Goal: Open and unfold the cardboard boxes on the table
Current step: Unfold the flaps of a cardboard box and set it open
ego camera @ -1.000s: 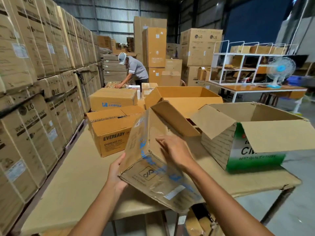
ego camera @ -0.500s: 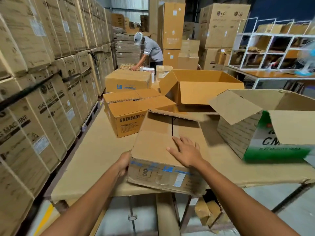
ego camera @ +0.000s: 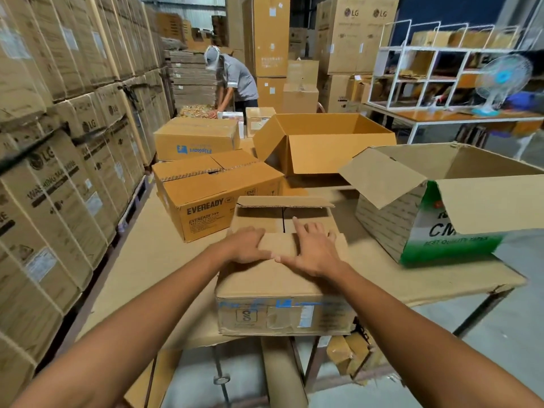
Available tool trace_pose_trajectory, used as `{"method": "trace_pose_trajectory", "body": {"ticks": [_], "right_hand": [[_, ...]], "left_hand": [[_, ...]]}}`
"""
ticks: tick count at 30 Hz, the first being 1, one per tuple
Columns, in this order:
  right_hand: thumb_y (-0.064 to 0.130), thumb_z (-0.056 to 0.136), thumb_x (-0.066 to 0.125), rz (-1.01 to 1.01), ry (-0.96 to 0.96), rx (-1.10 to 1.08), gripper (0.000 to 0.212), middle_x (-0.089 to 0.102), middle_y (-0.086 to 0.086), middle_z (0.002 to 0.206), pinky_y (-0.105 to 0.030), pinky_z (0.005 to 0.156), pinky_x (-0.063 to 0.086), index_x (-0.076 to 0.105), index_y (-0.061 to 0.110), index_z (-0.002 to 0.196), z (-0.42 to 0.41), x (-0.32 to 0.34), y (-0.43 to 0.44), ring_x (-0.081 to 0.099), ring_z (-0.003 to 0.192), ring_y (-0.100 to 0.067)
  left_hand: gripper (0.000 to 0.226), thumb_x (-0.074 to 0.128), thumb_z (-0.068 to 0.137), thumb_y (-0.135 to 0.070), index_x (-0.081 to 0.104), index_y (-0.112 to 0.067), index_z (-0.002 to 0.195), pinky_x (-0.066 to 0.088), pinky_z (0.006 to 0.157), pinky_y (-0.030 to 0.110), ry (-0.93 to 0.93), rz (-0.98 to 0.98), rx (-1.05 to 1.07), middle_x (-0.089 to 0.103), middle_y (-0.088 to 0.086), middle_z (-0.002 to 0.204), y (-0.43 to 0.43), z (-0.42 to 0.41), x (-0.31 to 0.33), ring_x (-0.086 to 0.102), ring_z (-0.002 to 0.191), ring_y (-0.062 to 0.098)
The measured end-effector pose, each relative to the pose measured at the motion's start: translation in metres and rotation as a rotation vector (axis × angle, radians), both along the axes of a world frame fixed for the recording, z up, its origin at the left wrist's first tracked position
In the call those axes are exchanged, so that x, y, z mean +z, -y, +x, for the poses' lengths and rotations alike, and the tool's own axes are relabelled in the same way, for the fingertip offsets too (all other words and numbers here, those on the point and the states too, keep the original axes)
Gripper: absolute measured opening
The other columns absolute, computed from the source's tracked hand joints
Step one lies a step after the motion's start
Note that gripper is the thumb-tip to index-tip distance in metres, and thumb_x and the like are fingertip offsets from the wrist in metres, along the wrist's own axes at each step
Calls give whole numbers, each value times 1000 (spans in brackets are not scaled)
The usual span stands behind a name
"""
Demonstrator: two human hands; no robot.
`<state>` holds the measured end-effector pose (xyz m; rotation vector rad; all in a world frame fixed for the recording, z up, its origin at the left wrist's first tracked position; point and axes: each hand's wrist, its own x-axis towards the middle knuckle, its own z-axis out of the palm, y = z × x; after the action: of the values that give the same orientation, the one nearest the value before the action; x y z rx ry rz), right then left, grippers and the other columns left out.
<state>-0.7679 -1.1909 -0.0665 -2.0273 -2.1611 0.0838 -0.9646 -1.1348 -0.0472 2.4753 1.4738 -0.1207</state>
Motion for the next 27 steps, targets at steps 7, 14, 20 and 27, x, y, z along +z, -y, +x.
{"method": "trace_pose_trajectory", "body": {"ticks": [7,14,20,27], "right_hand": [[74,75,67,170,32,77,69,58,-4,119,-39,87,45,61,26,124,5,77,33,55,111,-23],[35,94,63,-1,76,246,21,62,1,87,-29,69,35,72,24,109,14,97,121,61,91,-24],[22,86,60,-223,115,291,60,54,-8,139,-49,98,47,43,28,143,21,15,160,51,123,-36],[37,85,72,-209,207,241,91,-15,-10,166,-66,116,10,16,26,156,22,-64,185,-10,150,-45]], "left_hand": [[50,77,68,-63,54,-25,91,39,69,29,-13,310,-93,55,-7,92,38,18,82,51,87,13],[26,65,91,-41,50,-21,86,40,64,32,-64,254,-93,53,-5,77,132,12,68,58,84,23],[62,52,95,-26,29,-21,152,33,113,50,-89,115,-33,35,11,155,205,8,-10,34,141,30],[102,37,82,-81,2,-23,158,6,118,64,-221,118,20,-19,12,164,224,7,-86,-11,151,38]]}}
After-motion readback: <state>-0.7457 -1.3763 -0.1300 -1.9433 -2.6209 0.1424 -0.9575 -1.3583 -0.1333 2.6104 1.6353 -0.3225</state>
